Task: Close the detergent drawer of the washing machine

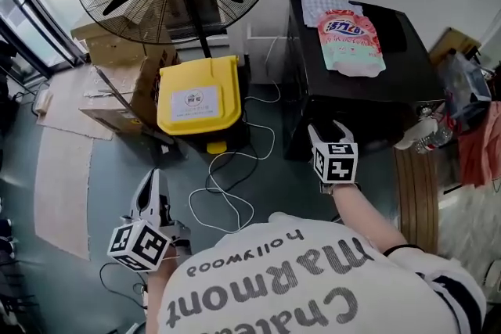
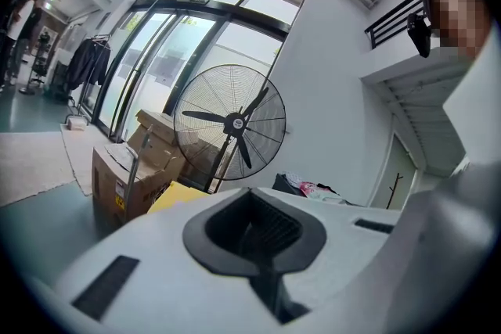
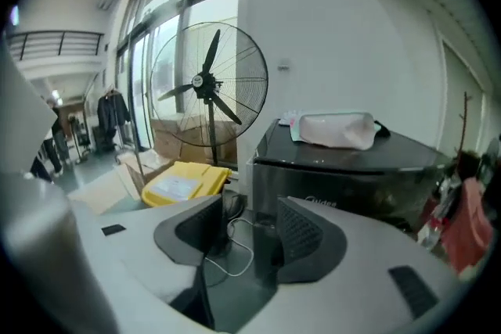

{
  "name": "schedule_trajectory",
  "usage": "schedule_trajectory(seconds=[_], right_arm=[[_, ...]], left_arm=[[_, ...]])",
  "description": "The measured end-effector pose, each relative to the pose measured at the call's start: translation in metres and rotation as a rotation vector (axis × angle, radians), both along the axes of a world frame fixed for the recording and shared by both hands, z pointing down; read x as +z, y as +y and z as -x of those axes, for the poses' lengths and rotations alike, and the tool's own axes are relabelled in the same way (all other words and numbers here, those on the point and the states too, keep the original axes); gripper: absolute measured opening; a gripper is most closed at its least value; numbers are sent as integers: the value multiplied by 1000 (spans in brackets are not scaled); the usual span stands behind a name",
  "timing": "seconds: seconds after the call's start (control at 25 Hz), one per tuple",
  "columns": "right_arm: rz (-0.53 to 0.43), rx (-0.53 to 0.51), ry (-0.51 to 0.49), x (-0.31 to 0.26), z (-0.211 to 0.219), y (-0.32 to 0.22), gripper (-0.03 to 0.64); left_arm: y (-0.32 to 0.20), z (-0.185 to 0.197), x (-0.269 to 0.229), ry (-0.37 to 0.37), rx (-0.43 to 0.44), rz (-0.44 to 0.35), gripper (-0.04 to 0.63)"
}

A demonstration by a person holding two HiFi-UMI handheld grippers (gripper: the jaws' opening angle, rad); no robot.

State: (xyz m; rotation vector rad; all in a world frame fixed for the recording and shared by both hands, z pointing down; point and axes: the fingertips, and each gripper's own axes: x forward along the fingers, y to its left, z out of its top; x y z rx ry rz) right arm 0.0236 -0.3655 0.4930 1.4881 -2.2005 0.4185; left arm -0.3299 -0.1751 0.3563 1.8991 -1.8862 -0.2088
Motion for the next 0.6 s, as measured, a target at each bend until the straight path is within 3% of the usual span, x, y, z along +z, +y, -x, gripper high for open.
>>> schedule_trajectory(seconds=[0.12,0.24,0.4,0.6], right_arm=[[30,0,-121,-4,22,27,123],[50,-9,-221,-19,49,52,73],[27,-61,-337,-53,86,80,60],[-37,-161,-414,-95,114,107,55]], left_arm=[[7,0,4,10,29,-2,8],[16,0,7,19,56,-2,8],[30,-2,15,33,74,-3,8],[50,-6,22,45,58,-5,8]])
